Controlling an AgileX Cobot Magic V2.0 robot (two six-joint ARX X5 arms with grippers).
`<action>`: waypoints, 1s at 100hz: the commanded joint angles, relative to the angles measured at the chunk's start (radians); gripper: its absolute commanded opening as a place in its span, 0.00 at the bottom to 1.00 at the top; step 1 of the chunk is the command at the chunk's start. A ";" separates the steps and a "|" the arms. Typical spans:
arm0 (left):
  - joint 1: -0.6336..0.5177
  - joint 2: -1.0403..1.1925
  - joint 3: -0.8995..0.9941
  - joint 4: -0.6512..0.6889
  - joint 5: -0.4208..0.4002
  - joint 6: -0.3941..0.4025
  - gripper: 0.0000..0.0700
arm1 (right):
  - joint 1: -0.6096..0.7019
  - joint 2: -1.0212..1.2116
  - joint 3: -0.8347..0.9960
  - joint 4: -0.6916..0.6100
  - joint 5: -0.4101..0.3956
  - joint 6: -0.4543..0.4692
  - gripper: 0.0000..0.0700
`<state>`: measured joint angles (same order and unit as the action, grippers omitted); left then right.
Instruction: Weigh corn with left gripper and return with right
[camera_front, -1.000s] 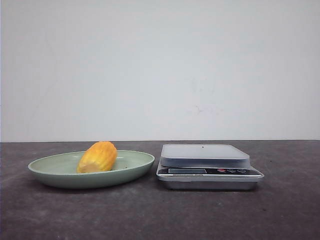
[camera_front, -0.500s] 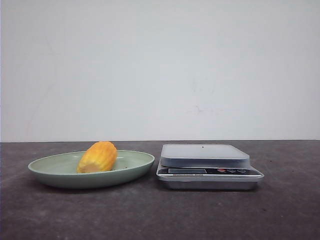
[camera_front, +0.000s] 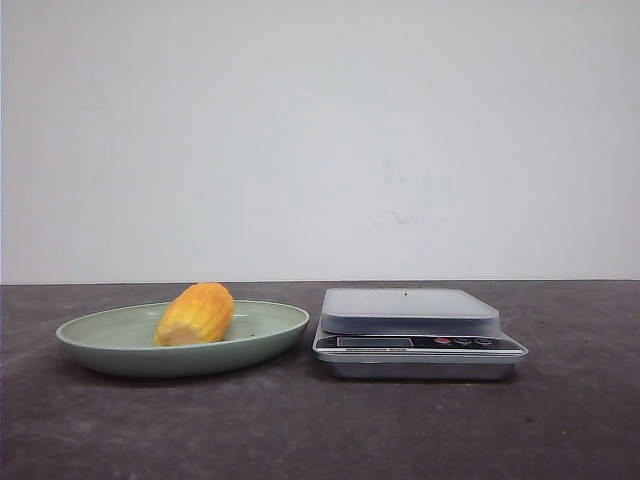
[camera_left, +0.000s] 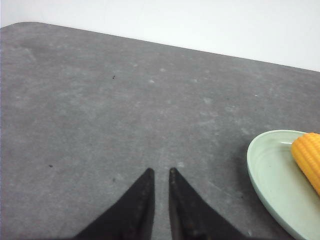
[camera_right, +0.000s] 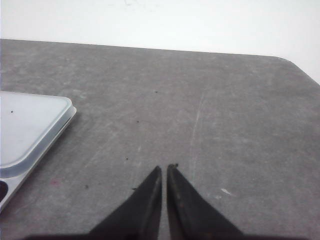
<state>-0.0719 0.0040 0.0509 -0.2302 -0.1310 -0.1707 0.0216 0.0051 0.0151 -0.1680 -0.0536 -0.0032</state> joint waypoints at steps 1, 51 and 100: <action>0.002 -0.001 -0.017 -0.008 0.002 0.013 0.03 | 0.003 -0.001 -0.002 0.011 -0.003 0.012 0.02; 0.002 -0.001 -0.016 0.057 0.002 -0.062 0.02 | 0.003 -0.001 0.002 0.019 -0.002 0.164 0.01; -0.002 0.375 0.484 0.021 0.129 -0.178 0.02 | 0.003 0.385 0.507 -0.084 -0.037 0.272 0.00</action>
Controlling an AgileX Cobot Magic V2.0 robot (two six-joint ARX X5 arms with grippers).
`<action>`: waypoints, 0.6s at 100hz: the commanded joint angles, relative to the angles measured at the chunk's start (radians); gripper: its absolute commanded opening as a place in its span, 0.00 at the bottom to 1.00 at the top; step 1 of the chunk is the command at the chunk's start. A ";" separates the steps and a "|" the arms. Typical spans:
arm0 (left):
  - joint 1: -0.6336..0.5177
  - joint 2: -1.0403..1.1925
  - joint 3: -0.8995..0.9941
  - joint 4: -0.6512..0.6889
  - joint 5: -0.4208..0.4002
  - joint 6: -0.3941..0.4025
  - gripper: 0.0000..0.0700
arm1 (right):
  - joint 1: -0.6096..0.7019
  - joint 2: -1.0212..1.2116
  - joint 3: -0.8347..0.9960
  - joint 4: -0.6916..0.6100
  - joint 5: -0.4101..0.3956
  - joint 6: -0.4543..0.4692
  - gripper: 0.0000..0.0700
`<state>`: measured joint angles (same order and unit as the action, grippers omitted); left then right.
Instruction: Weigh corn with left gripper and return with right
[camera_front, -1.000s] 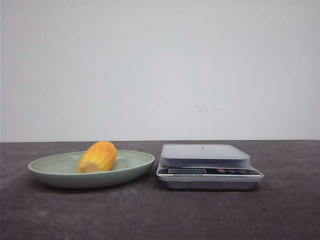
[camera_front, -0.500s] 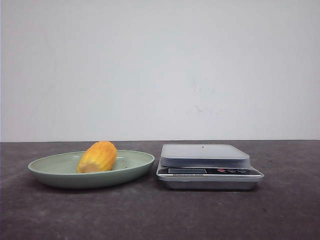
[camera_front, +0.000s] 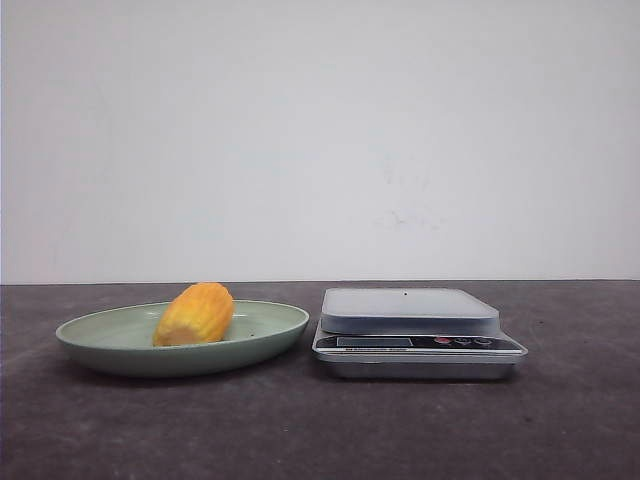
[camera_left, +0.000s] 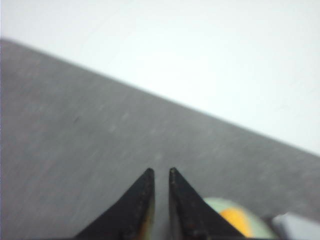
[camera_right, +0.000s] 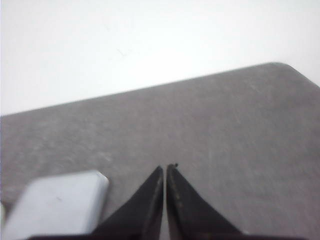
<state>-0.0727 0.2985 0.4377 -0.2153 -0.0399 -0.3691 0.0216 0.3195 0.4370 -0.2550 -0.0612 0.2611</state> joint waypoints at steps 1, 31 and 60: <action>-0.002 0.094 0.113 0.006 0.046 0.028 0.02 | 0.003 0.083 0.099 0.002 -0.037 0.007 0.01; -0.033 0.415 0.462 -0.129 0.224 0.062 0.66 | 0.018 0.321 0.399 -0.086 -0.170 -0.016 0.70; -0.238 0.669 0.480 -0.085 0.143 0.070 0.65 | 0.099 0.399 0.508 -0.170 -0.204 -0.040 0.70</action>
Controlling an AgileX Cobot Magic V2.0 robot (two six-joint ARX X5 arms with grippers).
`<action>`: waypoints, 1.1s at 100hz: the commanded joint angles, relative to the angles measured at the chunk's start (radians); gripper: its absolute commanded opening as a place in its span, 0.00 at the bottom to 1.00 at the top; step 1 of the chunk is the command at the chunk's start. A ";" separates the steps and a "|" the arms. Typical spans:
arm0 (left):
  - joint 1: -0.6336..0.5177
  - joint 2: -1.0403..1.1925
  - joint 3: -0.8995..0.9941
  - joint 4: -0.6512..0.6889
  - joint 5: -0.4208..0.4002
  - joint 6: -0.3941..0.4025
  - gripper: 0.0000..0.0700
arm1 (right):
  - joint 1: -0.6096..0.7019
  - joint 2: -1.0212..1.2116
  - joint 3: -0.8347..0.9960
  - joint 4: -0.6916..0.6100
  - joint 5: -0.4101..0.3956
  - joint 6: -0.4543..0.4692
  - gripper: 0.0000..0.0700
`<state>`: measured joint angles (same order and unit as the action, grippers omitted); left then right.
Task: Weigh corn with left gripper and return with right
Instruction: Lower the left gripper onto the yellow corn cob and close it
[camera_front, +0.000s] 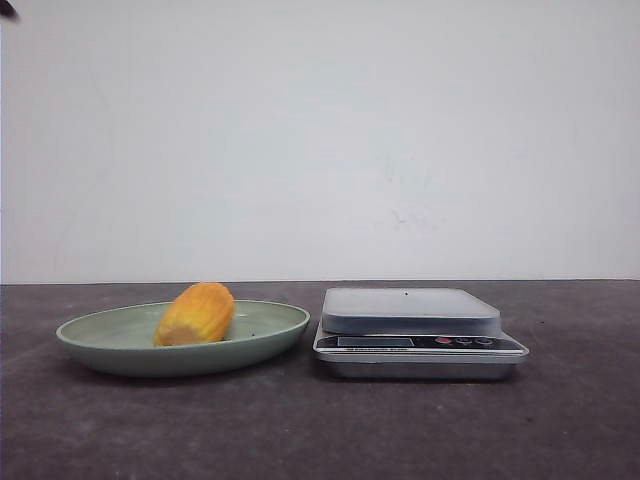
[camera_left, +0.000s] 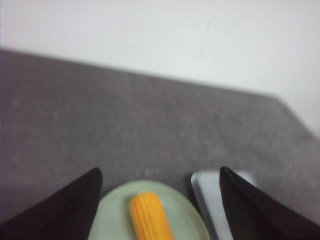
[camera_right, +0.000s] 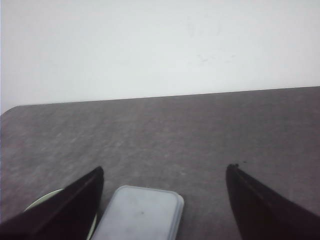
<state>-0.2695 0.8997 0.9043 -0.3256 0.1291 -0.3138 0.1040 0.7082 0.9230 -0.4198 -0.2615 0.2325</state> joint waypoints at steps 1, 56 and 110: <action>-0.050 0.081 0.014 0.029 -0.030 0.015 0.65 | 0.020 0.011 0.023 -0.006 -0.004 -0.011 0.70; -0.254 0.646 0.014 0.180 -0.157 0.002 0.65 | 0.085 0.009 0.024 -0.038 0.003 -0.011 0.70; -0.301 0.743 0.014 0.177 -0.208 -0.019 0.40 | 0.085 0.009 0.024 -0.038 0.008 -0.011 0.70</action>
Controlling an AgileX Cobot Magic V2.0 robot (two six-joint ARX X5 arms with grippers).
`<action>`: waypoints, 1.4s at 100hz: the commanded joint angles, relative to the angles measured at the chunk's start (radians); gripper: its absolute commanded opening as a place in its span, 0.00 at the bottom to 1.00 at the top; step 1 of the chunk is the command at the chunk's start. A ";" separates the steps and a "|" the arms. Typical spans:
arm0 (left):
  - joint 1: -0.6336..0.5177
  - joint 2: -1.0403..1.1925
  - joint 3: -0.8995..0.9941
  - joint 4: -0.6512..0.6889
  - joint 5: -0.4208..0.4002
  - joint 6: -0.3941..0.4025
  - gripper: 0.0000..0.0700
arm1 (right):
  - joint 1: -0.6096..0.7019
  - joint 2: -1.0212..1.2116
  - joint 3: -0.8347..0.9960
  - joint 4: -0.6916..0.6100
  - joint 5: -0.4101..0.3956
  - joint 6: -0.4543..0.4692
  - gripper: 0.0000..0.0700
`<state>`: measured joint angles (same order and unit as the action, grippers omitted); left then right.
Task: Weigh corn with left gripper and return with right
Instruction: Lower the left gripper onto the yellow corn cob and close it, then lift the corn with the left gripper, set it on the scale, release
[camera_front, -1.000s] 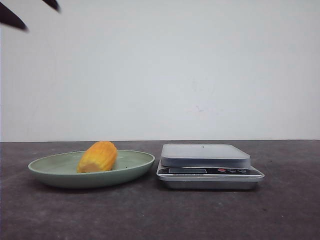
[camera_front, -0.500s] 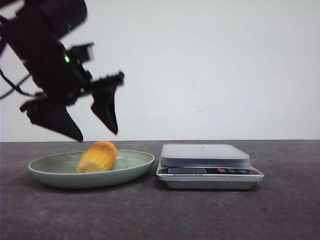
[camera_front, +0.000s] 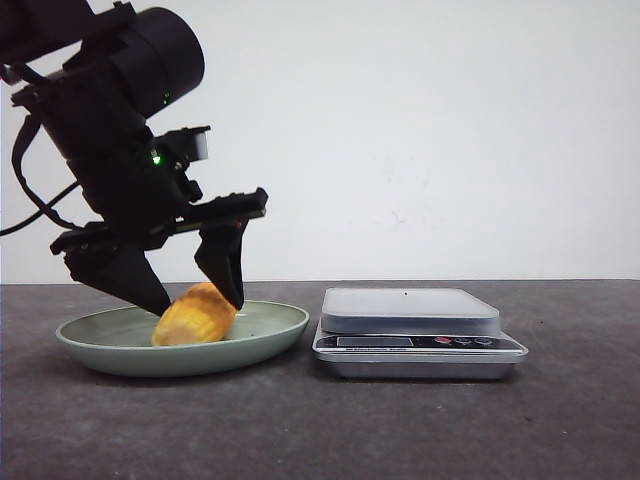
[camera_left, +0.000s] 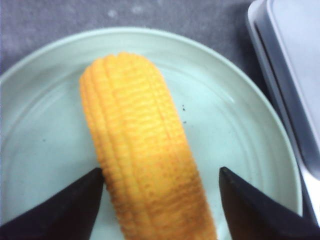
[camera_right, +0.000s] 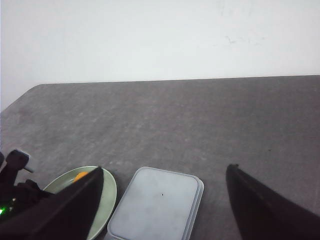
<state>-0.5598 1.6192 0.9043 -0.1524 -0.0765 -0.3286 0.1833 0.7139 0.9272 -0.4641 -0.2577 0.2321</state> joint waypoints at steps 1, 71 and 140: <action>-0.010 0.024 0.014 0.003 -0.002 -0.005 0.37 | 0.005 0.003 0.019 0.006 0.004 -0.011 0.70; -0.097 -0.149 0.190 -0.092 0.007 0.008 0.01 | 0.005 0.003 0.019 0.014 0.003 -0.003 0.70; -0.252 0.332 0.540 -0.082 -0.018 -0.090 0.01 | 0.005 0.002 0.019 0.010 -0.004 -0.003 0.70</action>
<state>-0.8024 1.9194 1.4204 -0.2443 -0.0898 -0.3992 0.1833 0.7139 0.9272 -0.4614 -0.2592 0.2325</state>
